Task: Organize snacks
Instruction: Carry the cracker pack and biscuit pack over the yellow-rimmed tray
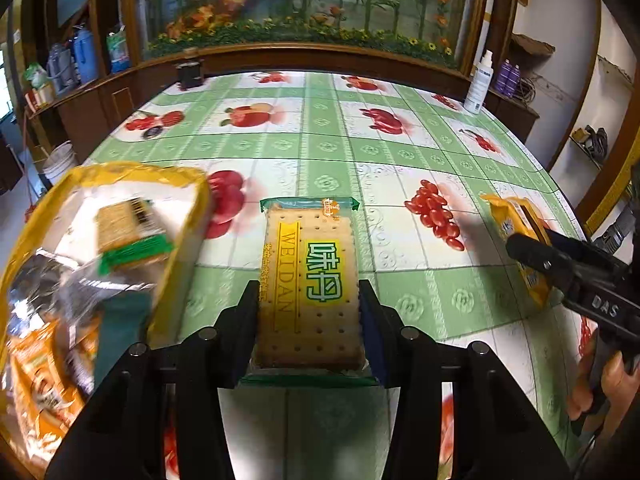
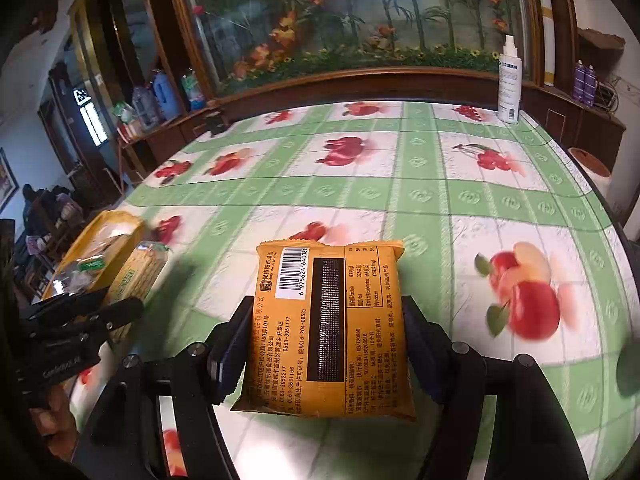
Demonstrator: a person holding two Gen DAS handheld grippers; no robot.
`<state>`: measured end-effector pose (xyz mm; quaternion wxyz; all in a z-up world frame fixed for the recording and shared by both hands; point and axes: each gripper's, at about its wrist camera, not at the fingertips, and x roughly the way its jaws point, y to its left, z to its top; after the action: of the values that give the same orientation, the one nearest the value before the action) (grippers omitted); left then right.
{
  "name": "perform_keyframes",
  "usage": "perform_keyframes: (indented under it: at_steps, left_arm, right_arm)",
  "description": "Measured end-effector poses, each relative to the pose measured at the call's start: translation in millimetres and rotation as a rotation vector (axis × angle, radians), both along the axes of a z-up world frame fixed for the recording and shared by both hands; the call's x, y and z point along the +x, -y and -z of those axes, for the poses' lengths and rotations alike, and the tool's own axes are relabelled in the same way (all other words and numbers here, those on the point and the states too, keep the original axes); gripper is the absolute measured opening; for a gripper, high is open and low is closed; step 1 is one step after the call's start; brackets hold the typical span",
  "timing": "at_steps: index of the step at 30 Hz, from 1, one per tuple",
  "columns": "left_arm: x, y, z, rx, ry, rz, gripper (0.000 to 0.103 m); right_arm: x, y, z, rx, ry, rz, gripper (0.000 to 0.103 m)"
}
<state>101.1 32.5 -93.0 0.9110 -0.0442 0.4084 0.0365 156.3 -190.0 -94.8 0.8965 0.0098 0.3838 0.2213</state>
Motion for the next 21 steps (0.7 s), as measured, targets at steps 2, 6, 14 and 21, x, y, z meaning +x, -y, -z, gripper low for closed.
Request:
perform_keyframes:
  at_steps: [2,6,14,21]
  left_arm:
    - [-12.2,-5.0,-4.7,0.018,0.010,-0.024,0.045]
    - [-35.0,-14.7,-15.2,0.057,0.035,-0.072,0.045]
    - [-63.7,-39.7,-25.7,0.084,0.056,-0.164,0.045]
    - [-84.3,-61.5,-25.9,0.093,0.063,-0.222,0.045]
  right_arm:
    - [-14.9,-4.0,-3.9,0.036,0.000,-0.022,0.071]
    - [-38.6,-15.7,-10.6,0.083,-0.006,-0.076,0.071]
    - [-74.9,-50.3,-18.3,0.089,0.000,-0.180,0.071]
    - [-92.4,-82.2,-26.5,0.083,0.013,-0.251,0.071]
